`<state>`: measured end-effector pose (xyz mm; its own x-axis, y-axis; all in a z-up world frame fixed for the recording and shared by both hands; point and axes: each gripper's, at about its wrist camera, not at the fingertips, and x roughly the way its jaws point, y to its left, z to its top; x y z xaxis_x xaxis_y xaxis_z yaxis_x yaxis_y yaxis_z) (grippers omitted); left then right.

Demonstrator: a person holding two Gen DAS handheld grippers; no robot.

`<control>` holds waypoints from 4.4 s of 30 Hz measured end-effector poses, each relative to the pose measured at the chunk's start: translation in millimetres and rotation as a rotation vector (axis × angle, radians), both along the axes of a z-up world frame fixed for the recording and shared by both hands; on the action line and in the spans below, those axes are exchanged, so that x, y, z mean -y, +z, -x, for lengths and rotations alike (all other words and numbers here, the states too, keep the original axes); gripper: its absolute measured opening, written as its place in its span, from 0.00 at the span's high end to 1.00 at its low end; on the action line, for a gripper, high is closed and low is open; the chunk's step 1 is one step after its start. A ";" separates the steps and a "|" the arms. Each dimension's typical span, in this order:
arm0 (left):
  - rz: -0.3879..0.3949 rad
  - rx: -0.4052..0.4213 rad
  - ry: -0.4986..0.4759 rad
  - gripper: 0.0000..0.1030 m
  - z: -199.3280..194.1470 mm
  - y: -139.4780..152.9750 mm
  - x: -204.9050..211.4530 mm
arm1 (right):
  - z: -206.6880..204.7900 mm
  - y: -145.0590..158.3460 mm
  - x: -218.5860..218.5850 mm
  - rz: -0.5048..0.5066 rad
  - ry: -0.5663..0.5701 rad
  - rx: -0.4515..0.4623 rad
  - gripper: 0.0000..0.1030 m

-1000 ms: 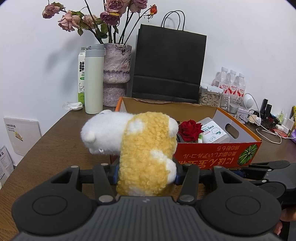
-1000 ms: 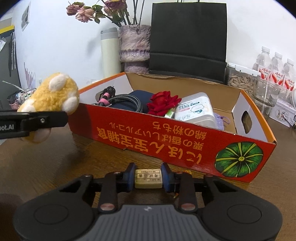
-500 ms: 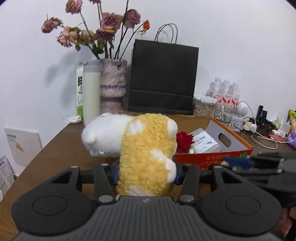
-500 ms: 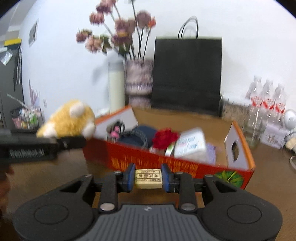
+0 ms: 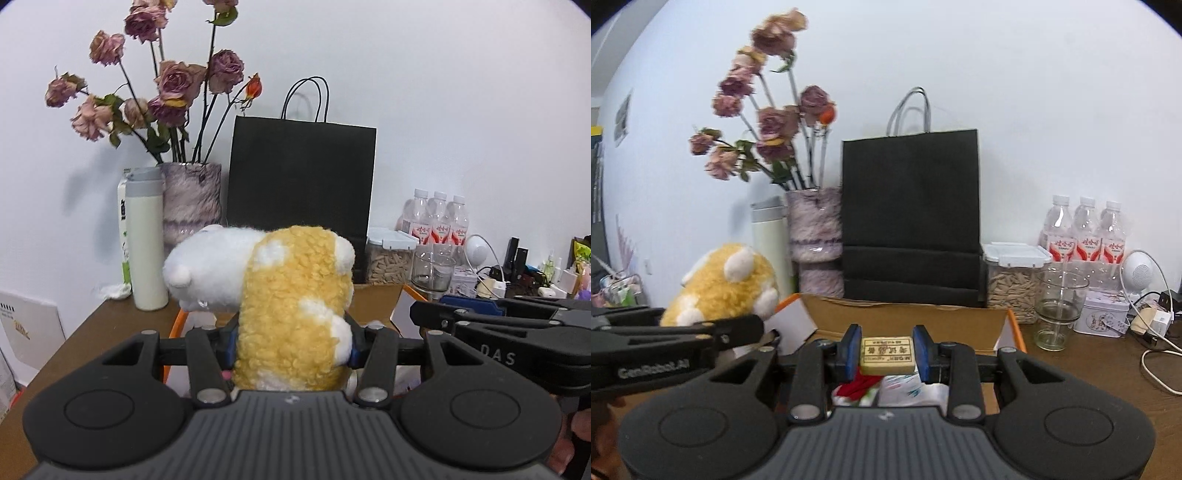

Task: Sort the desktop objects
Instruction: 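Lower hamster and beige block into the box and open both tools, then move the right tool toward the orange toy piece on the table, then grasp the orange toy piece with the right tool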

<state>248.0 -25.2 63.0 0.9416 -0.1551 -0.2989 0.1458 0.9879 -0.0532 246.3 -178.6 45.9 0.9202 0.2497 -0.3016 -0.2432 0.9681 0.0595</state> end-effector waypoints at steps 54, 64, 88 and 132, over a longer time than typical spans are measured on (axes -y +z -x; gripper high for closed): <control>-0.073 0.026 0.135 0.00 -51.8 -35.3 7.4 | -61.8 -46.3 14.0 0.083 -0.084 -0.070 0.00; -0.040 0.053 0.163 0.00 -18.0 -31.4 -7.1 | -19.4 -38.0 15.8 0.097 -0.095 0.004 0.00; -0.101 -0.177 0.152 0.00 44.4 -68.9 -34.5 | 47.4 -76.4 6.6 0.158 -0.045 -0.227 0.00; -0.040 -0.126 0.120 0.00 40.0 -32.4 -33.0 | 48.2 -29.8 -4.9 0.036 0.031 -0.085 0.89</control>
<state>208.0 7.8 30.6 0.9073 -0.0293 -0.4195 0.0211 0.9995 -0.0242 198.1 -173.7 16.1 0.8831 0.2649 -0.3872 -0.2684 0.9622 0.0463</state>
